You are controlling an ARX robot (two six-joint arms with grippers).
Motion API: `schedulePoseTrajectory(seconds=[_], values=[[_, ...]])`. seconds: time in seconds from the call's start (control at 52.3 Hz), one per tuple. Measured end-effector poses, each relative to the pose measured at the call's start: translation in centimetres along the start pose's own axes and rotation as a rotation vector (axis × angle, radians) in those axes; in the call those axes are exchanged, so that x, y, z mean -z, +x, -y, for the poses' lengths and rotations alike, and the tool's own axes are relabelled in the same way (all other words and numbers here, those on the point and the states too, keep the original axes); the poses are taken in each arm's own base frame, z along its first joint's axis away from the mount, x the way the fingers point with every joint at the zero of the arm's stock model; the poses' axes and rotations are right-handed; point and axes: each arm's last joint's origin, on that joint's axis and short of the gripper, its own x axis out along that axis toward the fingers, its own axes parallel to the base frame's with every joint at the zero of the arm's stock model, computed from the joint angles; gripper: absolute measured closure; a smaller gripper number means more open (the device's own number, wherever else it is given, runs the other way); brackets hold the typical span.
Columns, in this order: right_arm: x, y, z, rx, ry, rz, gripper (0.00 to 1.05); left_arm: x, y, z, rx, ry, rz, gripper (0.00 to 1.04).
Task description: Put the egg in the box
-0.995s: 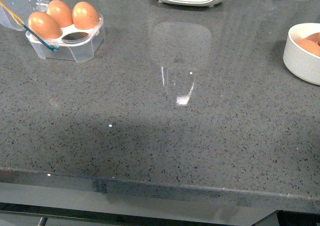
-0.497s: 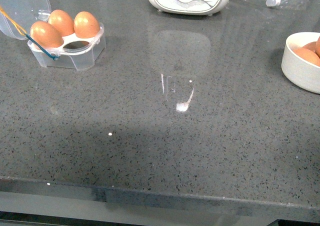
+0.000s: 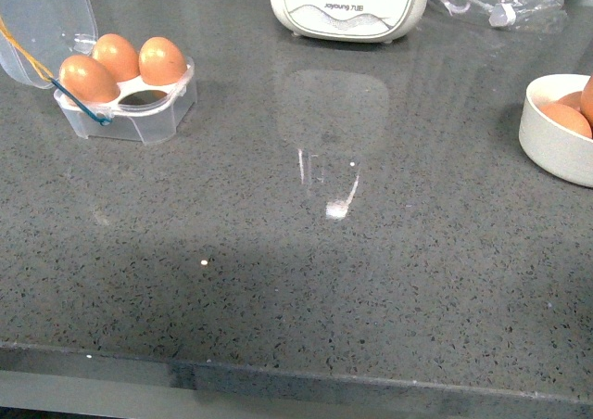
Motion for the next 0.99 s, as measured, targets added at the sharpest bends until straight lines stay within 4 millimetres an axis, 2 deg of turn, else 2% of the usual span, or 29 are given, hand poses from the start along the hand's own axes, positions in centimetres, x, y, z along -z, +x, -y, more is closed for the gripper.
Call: schedulePoseTrajectory(seconds=[0.363,0.516,0.612,0.689,0.823,0.899,0.956,0.995], values=[[0.0,0.0,0.0,0.000,0.000,0.000,0.07,0.0,0.0,0.0,0.000,0.000,0.000,0.07],[-0.4,0.4,-0.1,0.269,0.014,-0.101,0.07,0.0,0.0,0.0,-0.002,0.000,0.000,0.07],[-2.4,1.5,0.1,0.326,0.022,-0.037,0.07,0.0,0.0,0.0,0.000,0.000,0.000,0.07],[-4.3,2.8,0.4,0.311,0.032,0.027,0.07,0.0,0.0,0.0,0.000,0.000,0.000,0.07],[-6.1,5.4,1.0,0.269,0.050,0.045,0.07,0.0,0.0,0.0,0.000,0.000,0.000,0.07],[-6.8,8.9,1.6,0.243,0.091,0.003,0.07,0.0,0.0,0.0,0.000,0.000,0.000,0.07],[-6.7,12.2,1.8,0.208,0.137,-0.085,0.07,0.0,0.0,0.0,0.000,0.000,0.000,0.07],[-6.5,13.6,1.9,0.203,0.157,-0.127,0.07,0.0,0.0,0.0,0.000,0.000,0.000,0.07]])
